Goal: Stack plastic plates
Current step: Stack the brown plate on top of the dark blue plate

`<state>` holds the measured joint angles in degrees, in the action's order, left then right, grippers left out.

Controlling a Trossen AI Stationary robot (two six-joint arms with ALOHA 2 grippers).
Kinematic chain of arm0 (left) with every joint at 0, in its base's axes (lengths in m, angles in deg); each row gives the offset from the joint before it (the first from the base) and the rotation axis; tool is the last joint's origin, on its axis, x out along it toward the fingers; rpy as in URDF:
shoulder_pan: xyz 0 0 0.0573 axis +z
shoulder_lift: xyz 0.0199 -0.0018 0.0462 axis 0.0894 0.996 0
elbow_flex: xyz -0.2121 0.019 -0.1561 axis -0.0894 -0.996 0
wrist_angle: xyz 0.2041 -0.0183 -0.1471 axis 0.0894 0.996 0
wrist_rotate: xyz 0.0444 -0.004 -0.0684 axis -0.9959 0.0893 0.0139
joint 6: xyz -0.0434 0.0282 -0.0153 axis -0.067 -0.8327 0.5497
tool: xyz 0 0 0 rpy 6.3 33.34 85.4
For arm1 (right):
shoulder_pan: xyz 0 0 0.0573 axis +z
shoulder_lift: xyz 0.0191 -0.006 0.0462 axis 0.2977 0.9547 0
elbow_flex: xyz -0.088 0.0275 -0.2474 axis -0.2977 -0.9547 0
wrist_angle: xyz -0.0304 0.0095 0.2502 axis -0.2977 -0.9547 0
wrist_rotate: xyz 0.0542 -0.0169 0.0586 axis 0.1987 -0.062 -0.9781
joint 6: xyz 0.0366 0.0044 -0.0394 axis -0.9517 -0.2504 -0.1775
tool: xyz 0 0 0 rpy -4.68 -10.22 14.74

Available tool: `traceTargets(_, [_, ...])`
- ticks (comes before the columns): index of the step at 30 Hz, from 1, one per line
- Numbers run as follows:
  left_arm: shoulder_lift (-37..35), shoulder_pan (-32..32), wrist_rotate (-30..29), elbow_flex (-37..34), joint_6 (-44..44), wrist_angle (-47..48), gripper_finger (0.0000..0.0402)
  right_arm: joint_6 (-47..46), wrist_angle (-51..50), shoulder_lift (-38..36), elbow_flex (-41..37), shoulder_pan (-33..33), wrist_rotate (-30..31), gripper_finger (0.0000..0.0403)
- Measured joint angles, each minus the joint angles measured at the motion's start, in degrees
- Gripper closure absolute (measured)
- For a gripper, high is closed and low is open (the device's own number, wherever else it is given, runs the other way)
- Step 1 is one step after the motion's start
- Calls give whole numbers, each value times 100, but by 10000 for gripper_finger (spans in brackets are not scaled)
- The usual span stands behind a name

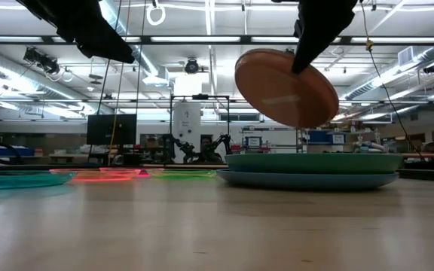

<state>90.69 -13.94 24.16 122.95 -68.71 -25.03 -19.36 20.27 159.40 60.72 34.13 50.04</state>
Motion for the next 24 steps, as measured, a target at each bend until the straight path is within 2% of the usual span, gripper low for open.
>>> traceTargets(24, [0, 0, 1, 0, 37, -1, 228, -180, 725, 5, -1116, 124, -90, 382])
